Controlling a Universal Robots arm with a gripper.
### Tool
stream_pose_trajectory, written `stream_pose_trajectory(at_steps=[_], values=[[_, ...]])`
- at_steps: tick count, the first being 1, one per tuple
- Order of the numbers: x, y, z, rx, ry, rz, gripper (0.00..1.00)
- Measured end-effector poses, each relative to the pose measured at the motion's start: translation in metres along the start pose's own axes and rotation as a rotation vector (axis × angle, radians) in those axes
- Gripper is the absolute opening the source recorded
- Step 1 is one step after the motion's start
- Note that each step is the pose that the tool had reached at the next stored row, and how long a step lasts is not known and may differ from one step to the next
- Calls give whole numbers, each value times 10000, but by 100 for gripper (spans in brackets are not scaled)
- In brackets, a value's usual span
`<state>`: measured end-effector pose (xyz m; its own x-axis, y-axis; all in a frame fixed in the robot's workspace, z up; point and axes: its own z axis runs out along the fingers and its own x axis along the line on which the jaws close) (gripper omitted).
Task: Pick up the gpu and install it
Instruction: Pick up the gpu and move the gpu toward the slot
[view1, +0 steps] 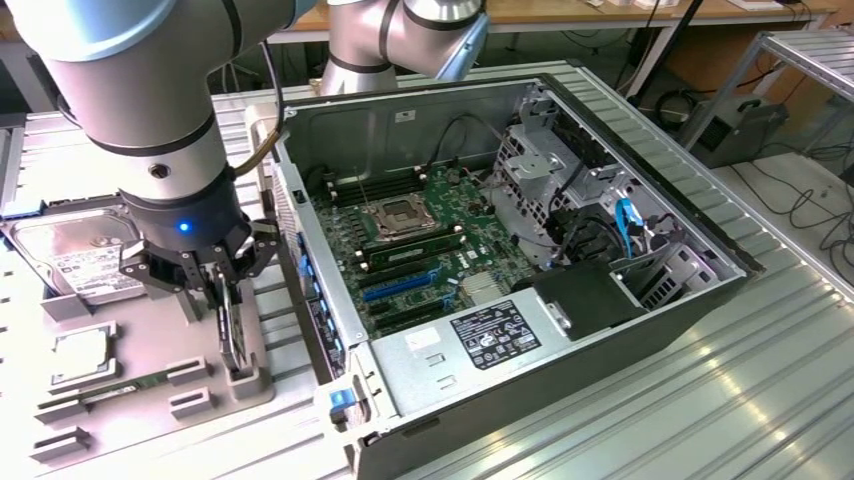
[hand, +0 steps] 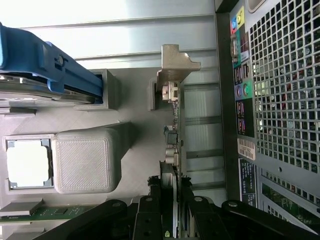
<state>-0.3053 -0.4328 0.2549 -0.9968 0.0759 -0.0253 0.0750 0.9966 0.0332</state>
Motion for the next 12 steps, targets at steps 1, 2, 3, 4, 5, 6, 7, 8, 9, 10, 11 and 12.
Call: stream_pose_trajectory(at_steps=[1,2,3,4,5,6,7,8,9,10,11,12], values=[[0,1,0,0,0,0,26],[0,1,0,0,0,1,26],[0,1,0,0,0,1,26],[0,2,-1,0,1,1,26],[0,3,-3,0,0,1,26],[0,4,-4,1,1,1,26],[0,5,-5,0,0,1,26],[0,5,-5,-1,-1,0,26],[0,6,-5,-1,-1,0,26],[0,6,-7,-1,0,0,26],[0,6,-7,-2,-1,1,26],[0,6,-8,-1,-1,0,26]])
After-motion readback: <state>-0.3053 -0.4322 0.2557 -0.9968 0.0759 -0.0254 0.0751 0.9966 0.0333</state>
